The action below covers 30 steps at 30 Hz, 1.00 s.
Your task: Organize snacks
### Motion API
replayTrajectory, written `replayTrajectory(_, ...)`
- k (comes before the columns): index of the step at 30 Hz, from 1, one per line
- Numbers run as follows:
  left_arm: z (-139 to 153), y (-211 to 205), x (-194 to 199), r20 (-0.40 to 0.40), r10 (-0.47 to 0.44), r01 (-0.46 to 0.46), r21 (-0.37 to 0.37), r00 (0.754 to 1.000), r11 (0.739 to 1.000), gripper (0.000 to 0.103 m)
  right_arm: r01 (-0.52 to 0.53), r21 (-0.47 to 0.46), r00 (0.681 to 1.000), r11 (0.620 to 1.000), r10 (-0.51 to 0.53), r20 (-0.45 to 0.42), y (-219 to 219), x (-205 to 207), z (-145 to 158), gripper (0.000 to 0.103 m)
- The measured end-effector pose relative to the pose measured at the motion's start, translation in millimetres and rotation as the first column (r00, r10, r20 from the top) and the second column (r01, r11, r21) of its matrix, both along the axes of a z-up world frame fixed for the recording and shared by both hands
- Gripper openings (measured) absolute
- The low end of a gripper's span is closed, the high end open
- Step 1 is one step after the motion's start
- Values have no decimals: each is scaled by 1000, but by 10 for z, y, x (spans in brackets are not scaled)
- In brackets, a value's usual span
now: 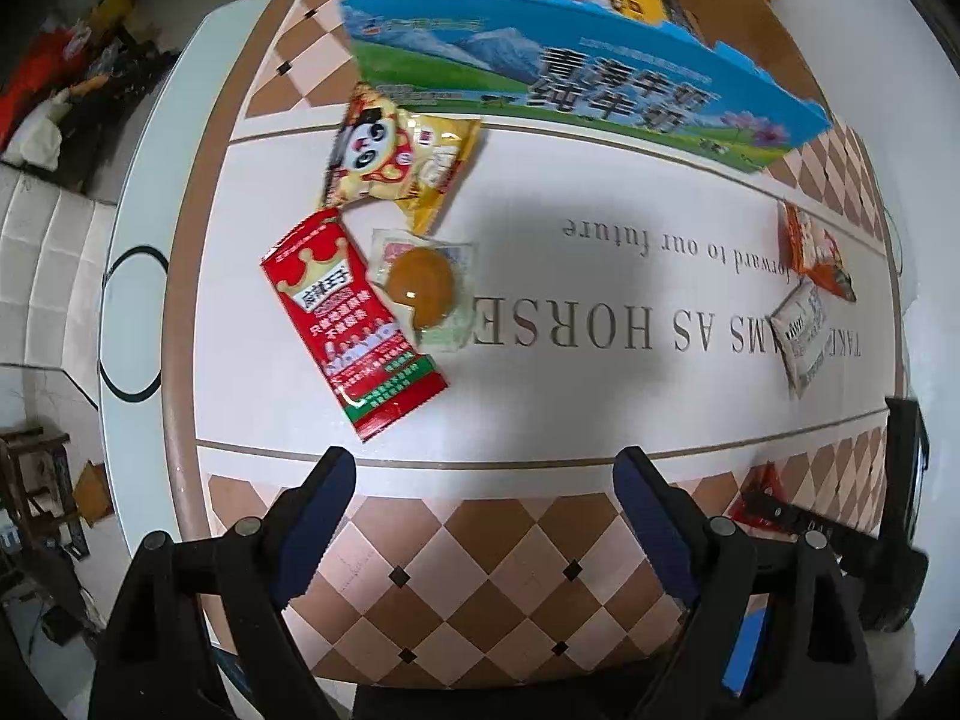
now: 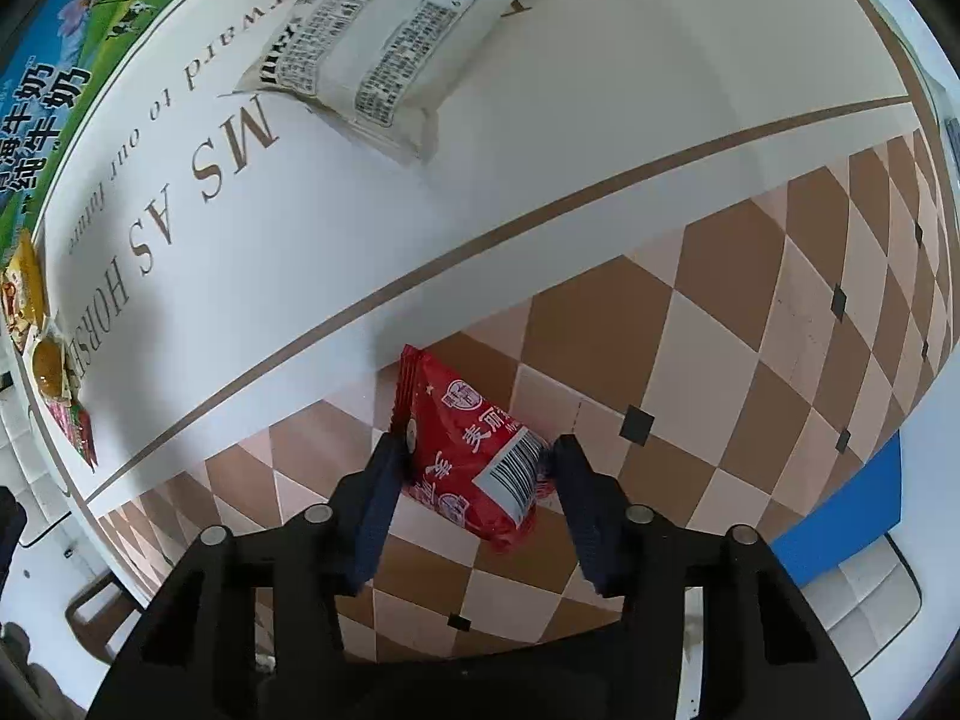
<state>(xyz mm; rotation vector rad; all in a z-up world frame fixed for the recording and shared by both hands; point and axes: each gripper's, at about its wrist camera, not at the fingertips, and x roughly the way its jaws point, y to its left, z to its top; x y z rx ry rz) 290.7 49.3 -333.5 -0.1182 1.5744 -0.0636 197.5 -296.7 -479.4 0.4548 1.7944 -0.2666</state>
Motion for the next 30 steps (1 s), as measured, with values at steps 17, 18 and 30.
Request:
replayTrajectory(17,-770,913,491,-218,326,-342,-41,920,939,88,-209,70,968,975,195,160,1061,1013,311,50)
replayTrajectory(18,-831,929,509,-225,333,-349,-31,916,937,88,-220,65,965,973,207,162,1103,1068,317,50)
replayTrajectory(30,-793,995,542,-206,381,-402,-71,901,913,90,-269,78,949,960,250,193,1456,1333,419,50)
